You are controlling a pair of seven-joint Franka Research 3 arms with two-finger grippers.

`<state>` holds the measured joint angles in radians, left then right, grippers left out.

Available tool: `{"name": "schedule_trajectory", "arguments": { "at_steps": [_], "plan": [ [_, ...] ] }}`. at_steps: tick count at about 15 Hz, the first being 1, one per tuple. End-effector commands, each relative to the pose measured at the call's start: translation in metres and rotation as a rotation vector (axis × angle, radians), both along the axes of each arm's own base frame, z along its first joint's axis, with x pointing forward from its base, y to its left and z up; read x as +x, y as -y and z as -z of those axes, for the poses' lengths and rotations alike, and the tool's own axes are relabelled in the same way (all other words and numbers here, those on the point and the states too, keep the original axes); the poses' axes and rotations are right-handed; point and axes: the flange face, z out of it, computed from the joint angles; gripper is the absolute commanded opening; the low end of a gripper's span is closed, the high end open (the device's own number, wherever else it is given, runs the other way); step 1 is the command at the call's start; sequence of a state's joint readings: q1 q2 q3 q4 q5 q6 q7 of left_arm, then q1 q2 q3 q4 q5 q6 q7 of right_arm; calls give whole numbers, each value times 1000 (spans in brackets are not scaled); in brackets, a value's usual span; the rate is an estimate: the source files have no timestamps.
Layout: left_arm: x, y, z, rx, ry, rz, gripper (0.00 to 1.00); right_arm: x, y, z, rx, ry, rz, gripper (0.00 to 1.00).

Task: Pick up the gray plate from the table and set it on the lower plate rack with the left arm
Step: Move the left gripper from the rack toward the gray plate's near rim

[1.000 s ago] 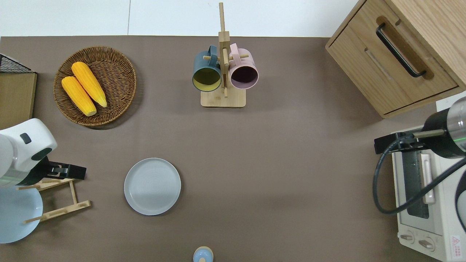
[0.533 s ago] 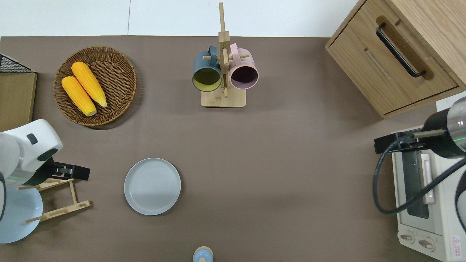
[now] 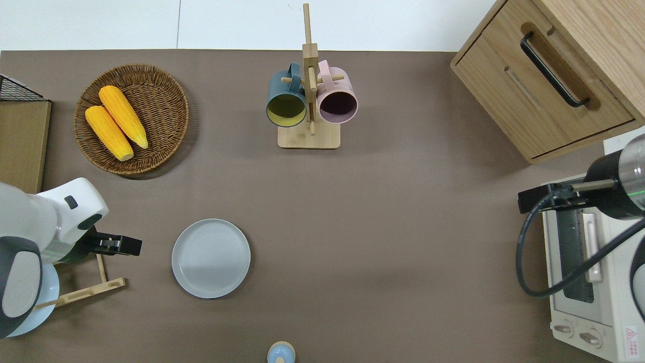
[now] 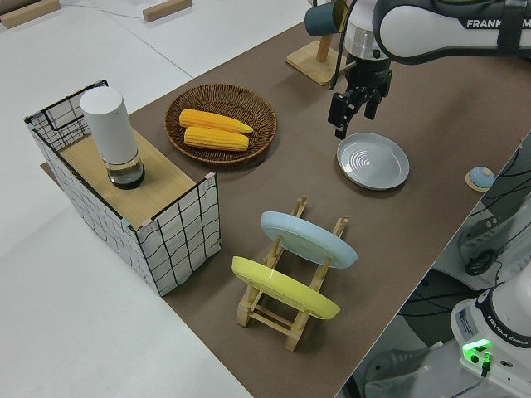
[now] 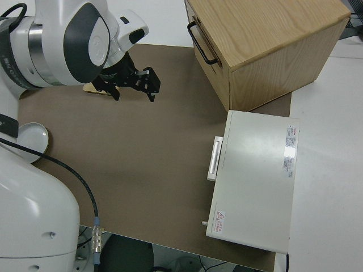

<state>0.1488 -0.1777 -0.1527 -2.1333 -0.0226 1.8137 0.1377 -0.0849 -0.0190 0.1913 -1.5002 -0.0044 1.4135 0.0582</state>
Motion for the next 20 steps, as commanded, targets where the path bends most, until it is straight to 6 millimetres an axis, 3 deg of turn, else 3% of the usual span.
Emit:
{"name": "schedule_trajectory", "arguments": {
  "at_steps": [1,10,11,14,16,20],
  "plan": [
    [-20,3,31,-24,21,-37,993,-2,0,-3,6,-7,2,987],
    [-40,7,93,-47,45,-75,993,-3,-1,-3,6,-7,0,990],
    [-42,10,100,-49,46,-71,993,-3,-1,-3,6,-7,0,990],
    [-55,43,149,-49,85,-95,993,-2,0,-3,6,-7,2,990],
    [-55,54,163,-50,79,-91,993,-3,-1,-3,6,-7,0,990],
    [-50,55,178,-54,91,-92,993,-3,-1,-3,6,-7,-2,990]
  ]
}}
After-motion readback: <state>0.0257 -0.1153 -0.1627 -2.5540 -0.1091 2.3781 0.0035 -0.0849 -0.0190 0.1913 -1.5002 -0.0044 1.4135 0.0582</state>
